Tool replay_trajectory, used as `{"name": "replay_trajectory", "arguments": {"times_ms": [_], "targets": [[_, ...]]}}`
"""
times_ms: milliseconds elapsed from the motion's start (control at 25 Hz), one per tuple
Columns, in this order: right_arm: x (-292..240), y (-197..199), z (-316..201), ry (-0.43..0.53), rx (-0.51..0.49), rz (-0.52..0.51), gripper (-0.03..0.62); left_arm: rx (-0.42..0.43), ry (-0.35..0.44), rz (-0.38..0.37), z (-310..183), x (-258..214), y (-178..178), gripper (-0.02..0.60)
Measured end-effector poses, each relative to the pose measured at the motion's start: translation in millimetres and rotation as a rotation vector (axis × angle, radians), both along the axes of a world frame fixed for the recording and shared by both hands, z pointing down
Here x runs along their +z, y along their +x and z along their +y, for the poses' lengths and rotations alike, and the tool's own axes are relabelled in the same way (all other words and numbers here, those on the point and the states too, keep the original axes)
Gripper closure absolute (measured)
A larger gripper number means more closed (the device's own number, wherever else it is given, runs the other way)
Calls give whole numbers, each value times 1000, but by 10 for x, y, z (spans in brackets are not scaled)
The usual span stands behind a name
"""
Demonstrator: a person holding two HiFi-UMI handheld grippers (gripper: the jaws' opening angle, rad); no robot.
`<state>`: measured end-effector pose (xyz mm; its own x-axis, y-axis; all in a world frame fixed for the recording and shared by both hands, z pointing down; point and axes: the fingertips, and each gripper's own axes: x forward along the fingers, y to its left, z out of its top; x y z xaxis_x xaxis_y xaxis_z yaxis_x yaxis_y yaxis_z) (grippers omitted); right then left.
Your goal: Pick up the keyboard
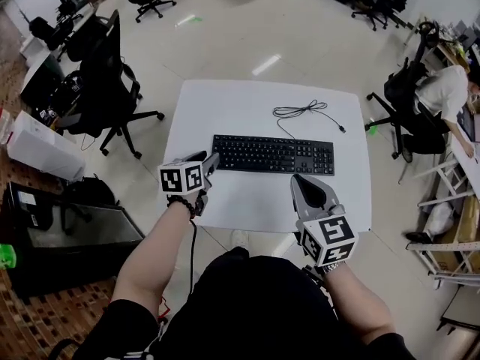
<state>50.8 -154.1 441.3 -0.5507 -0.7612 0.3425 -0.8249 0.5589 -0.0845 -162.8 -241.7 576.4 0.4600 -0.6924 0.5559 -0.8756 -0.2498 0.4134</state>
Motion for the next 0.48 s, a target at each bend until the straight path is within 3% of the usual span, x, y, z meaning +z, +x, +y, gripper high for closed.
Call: {"name": "replay_trajectory", "arguments": {"times_ms": [240, 480], "targets": [[199, -67, -289, -57, 75, 2, 592, 19, -148, 62, -367, 592, -145, 430], [312, -74, -421, -84, 121, 13, 592, 19, -237, 100, -529, 976, -188, 430]]}}
